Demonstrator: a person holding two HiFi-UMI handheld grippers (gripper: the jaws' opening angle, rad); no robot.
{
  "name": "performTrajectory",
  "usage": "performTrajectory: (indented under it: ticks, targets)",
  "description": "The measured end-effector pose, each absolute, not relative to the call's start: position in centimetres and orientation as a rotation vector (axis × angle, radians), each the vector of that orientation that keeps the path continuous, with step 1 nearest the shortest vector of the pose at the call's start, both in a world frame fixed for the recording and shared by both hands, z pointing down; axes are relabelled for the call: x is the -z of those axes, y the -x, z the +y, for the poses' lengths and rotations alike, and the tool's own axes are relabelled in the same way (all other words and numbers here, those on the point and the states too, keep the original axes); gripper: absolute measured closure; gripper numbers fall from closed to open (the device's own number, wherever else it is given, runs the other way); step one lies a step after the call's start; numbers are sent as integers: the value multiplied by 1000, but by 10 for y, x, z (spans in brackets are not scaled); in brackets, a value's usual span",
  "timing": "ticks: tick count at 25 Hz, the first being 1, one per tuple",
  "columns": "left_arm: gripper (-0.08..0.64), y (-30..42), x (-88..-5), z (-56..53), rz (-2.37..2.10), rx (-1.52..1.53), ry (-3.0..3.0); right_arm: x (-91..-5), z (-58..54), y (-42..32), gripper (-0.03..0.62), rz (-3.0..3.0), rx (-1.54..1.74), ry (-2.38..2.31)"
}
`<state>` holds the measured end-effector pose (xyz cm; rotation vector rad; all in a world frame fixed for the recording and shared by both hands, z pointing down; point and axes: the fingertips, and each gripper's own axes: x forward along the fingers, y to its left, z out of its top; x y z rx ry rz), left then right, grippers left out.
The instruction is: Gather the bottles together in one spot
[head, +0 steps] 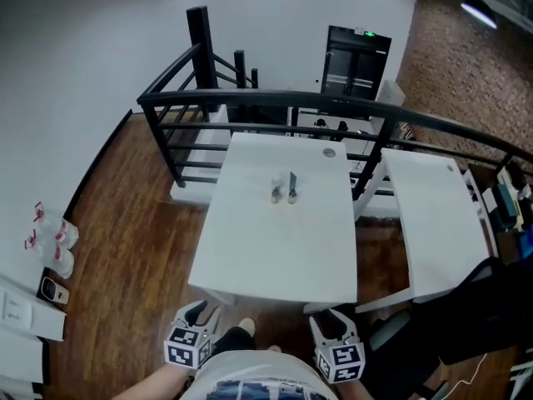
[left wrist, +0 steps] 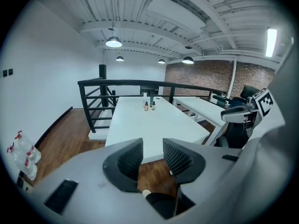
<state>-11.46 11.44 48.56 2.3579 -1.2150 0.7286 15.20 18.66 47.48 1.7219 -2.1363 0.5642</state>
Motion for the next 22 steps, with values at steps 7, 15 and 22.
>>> performTrajectory:
  ticks: [7, 15, 22]
  targets:
    - [422, 101, -484, 133, -1217, -696, -2355, -470, 212, -156, 407, -2176, -572, -1670]
    - [422, 93, -483, 137, -1198, -712, -2382, -469, 227, -162, 407, -2154, -572, -1689]
    - [422, 88, -485, 139, -1172, -724, -2396, -476, 234, -163, 407, -2144, -564, -1693]
